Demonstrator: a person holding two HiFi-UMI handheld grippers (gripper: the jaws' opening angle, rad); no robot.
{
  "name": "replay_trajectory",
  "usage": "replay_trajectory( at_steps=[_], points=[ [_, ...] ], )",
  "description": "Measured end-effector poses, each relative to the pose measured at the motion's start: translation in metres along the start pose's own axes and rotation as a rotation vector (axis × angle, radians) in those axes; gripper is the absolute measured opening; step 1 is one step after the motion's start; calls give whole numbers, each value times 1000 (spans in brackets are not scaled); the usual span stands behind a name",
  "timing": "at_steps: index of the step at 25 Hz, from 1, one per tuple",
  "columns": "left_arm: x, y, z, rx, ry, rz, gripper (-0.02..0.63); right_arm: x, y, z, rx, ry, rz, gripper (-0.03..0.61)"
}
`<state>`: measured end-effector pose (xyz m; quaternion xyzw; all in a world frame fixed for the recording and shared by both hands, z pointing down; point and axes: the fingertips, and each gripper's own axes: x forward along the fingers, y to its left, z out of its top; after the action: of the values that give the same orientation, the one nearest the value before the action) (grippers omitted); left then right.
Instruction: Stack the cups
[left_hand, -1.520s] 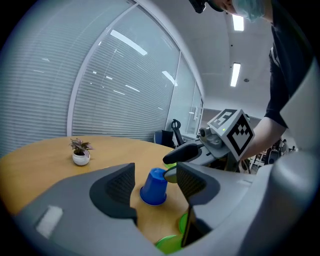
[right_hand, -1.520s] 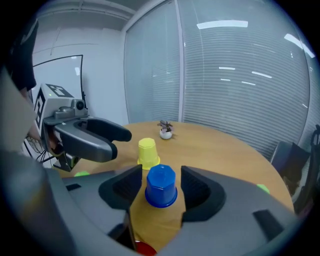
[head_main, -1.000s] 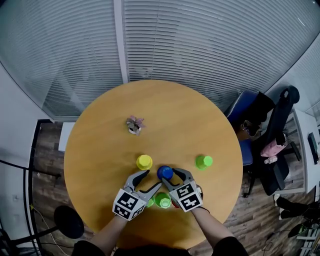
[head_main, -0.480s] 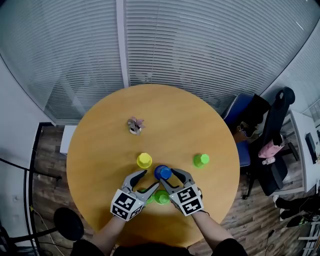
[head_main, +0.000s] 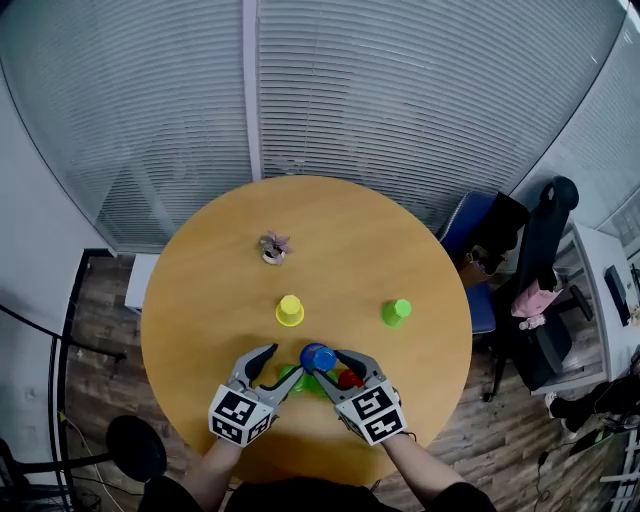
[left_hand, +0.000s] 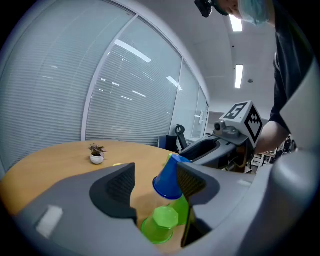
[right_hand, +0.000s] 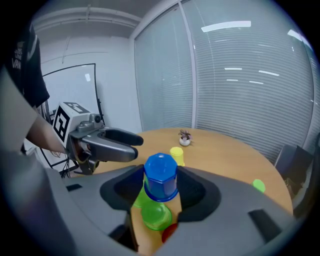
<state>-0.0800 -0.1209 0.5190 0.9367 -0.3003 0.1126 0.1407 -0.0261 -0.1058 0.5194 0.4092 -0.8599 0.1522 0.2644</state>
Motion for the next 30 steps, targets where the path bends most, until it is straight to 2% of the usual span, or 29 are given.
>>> replay_trajectory(
  at_steps=[15, 22, 30],
  points=[
    [-34, -4, -10, -26, -10, 53, 247, -2, 39, -16, -52, 51, 20, 213],
    [-34, -11, -4, -16, -24, 27, 247, -17, 42, 7, 11, -40, 21, 217],
    [-25, 9, 21, 25, -59, 6, 247, -28, 8, 54, 50, -129, -27, 216]
  ],
)
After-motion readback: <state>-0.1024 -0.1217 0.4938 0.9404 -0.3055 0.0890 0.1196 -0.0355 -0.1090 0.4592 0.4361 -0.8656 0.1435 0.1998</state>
